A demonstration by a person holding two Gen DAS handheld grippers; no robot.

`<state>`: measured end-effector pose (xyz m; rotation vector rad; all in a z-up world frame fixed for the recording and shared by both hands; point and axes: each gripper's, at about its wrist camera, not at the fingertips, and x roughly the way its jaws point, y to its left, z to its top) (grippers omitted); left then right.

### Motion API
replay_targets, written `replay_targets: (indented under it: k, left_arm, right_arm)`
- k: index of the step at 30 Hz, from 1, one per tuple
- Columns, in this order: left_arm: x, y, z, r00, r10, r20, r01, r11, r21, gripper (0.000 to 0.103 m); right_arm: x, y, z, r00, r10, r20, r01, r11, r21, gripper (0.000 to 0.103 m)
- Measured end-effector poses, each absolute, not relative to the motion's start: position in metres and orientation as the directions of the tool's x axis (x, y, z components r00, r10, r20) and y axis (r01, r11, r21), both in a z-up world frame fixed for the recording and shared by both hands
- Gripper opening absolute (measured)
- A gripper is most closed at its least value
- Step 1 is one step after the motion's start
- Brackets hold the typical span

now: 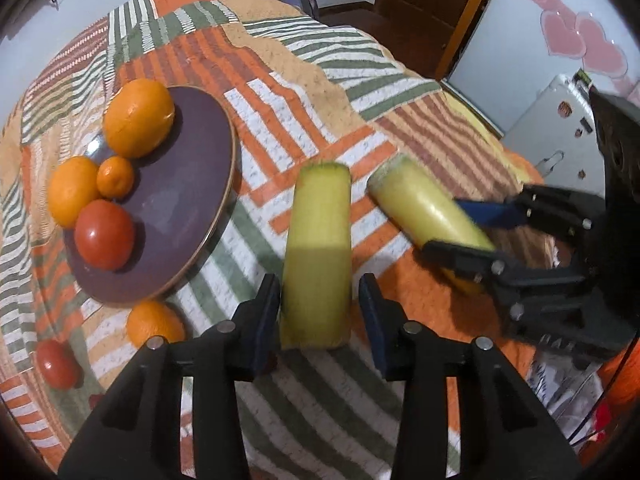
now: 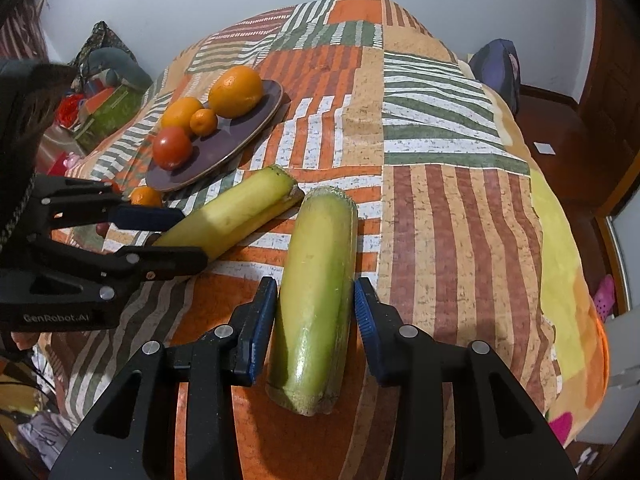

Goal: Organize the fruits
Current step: 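Carry both held corn cobs over the purple plate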

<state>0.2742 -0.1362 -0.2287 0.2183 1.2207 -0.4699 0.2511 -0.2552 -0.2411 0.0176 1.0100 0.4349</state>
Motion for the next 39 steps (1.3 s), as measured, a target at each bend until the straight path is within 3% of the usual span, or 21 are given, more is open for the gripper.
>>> replay_targets:
  k: [14,29,39]
  left_arm:
    - [0.299,-0.149,-0.251,0.291,-0.235,-0.927,0.42,0.903,-0.097,0.037]
    - [0.283,-0.114,-0.2,0.38,-0.294,-0.877,0.38,0.914,-0.142,0.037]
    - [0.295,-0.067,-0.183,0.429,-0.269,-0.862,0.295,0.944,-0.147,0.037]
  right_arm:
    - [0.263,-0.242,-0.248,0.485,0.348,-0.802,-0.364,0.915,0.176,0.035]
    - [0.26,-0.233,-0.214,0.555,0.356,-0.752,-0.384,0.911,0.148,0.035]
    - [0.275,-0.203,-0.193,0.574,0.394,-0.717,-0.428,0.892,0.147,0.035]
